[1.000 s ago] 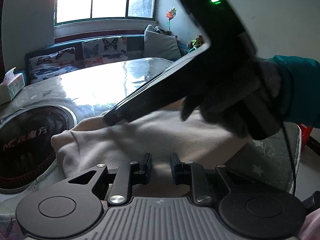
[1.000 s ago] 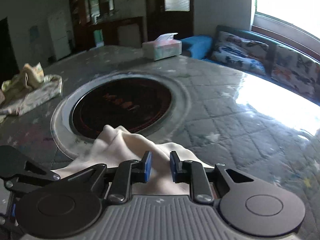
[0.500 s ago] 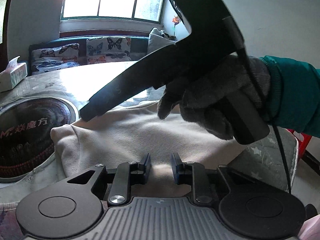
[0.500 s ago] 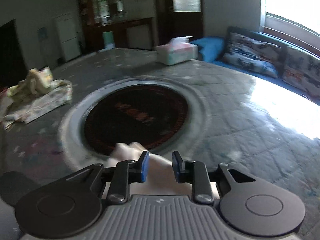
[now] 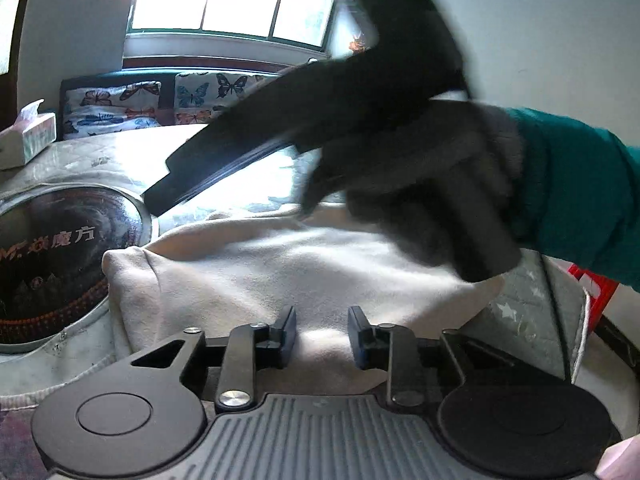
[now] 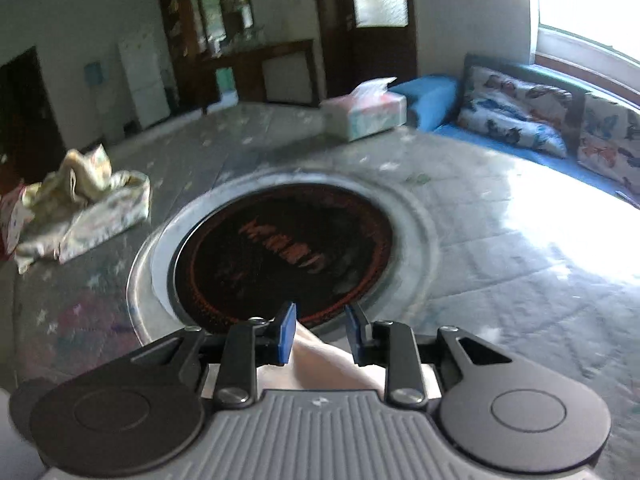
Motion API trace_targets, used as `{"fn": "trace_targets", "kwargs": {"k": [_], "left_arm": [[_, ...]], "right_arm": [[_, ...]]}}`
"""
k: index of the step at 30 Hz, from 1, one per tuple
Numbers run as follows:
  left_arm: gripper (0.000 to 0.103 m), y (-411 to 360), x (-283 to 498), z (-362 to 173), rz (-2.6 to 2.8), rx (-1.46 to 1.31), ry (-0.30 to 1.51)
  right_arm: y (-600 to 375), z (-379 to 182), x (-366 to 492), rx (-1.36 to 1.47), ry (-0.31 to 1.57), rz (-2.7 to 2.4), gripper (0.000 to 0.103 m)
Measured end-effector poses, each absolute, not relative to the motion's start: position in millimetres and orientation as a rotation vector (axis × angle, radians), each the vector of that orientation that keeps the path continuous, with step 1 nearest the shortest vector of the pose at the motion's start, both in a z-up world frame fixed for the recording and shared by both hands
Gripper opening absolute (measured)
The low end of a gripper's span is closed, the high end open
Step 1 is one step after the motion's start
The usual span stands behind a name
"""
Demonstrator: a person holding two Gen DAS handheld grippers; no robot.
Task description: Fold clothes
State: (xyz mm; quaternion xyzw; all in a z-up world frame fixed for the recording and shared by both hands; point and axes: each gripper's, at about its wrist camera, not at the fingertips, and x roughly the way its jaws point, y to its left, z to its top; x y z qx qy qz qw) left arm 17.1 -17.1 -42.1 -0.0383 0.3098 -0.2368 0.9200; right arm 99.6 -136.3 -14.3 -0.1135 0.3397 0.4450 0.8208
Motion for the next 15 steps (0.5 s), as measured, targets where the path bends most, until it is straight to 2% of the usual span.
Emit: {"fn": "trace_targets", "kwargs": {"k": [4,15], "left_arm": [[0.041,-6.0,23.2,-32.7,-0.451,-0.101,0.623],[0.042,29.5,51.0,-33.2,-0.284,-0.166,0.639]], "right_arm": [[-173.7,-7.8,90.2,-0.215,0.712,0.886,0.026],[-266.8,-35.2,64.3,-0.145,0.727,0.679,0.026]]}}
